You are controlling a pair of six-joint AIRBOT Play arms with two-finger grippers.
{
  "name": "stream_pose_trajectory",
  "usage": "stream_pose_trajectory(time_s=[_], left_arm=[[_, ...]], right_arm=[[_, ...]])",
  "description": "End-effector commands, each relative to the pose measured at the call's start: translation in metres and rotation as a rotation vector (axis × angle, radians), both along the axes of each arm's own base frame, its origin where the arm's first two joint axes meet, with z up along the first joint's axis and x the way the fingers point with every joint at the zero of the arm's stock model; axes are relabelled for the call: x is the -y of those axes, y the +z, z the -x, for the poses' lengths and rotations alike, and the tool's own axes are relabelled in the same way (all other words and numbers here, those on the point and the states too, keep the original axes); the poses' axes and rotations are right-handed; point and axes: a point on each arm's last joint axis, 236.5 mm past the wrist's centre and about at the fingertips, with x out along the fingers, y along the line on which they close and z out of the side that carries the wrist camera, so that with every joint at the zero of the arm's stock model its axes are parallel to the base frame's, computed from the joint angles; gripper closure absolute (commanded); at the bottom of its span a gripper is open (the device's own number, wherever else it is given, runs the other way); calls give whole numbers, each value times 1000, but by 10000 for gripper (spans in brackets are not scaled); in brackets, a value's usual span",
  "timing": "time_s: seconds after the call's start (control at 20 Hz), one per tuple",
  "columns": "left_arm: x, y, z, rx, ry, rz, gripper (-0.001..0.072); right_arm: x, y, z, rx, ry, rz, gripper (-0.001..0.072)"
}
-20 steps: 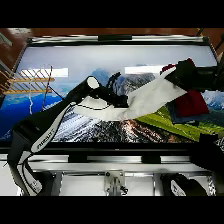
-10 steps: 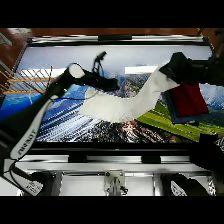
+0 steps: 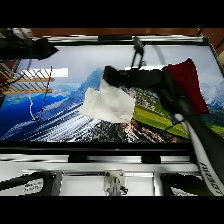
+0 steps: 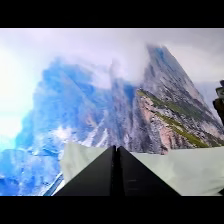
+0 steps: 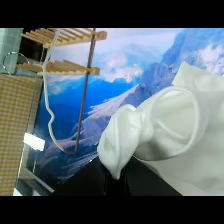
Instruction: Fold the shirts.
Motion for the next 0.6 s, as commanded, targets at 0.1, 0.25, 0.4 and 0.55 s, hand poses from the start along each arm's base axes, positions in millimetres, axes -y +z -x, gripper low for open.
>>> stream_pose_trajectory(time_s=[0.1,0.25,0.4,0.55], left_arm=[[-51,-6,23,-81,53,-40,669],[-47,-10,23,-89,41,-44,670],[-47,-18,23,-104,35,-48,669],[-47,-25,24,-114,24,-60,669]], right_arm=[[-70,-89,-12,-111,-106,-84,655],[-72,-95,-23,-115,-167,-126,38],[-49,-88,-15,-147,-109,-46,38],[34,-99,-1,-175,-28,278,38]])
